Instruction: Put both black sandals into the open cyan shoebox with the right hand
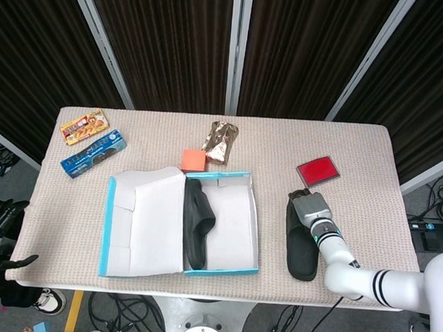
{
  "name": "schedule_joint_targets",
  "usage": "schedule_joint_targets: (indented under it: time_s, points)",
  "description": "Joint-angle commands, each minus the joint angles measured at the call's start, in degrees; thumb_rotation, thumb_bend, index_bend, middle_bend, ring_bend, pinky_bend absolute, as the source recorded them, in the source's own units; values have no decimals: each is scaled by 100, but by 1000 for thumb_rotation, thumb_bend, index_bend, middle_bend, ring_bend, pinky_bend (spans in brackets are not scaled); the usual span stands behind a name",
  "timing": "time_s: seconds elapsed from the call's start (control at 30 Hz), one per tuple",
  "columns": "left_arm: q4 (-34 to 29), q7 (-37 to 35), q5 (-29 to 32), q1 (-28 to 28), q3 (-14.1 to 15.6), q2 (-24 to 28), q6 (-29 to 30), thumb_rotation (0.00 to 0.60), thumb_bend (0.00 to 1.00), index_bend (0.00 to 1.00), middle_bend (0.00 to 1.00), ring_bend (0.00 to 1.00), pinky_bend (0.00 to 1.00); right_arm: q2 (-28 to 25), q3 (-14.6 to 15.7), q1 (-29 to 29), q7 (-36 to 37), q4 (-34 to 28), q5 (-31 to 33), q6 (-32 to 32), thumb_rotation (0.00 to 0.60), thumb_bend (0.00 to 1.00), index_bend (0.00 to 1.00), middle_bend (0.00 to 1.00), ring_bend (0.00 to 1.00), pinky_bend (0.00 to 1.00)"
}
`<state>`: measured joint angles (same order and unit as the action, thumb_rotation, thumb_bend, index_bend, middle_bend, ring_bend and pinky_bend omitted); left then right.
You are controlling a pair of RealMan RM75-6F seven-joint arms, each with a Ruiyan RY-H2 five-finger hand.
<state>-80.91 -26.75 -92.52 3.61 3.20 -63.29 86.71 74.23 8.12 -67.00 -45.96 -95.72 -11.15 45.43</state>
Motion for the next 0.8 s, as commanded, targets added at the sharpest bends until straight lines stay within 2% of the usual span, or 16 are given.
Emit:
schedule_joint_targets:
  time_s: [0.03, 0.27, 0.8]
  points:
    - [22, -19, 2, 0, -1, -6, -3, 600, 71, 85, 104, 0, 83, 82, 40, -86, -75, 67, 132, 46, 600, 0, 78, 173, 20, 219]
    - [52, -109, 13, -2, -16, 2, 14, 600, 71, 85, 104, 0, 83, 117, 1, -147, -109, 50, 193, 337, 600, 0, 78, 169, 20, 219]
    - [72, -157, 21, 1, -24, 2, 15, 600, 72, 85, 104, 0, 83, 333, 108, -333, -411, 275, 618, 252, 600, 6, 78, 199, 33, 225]
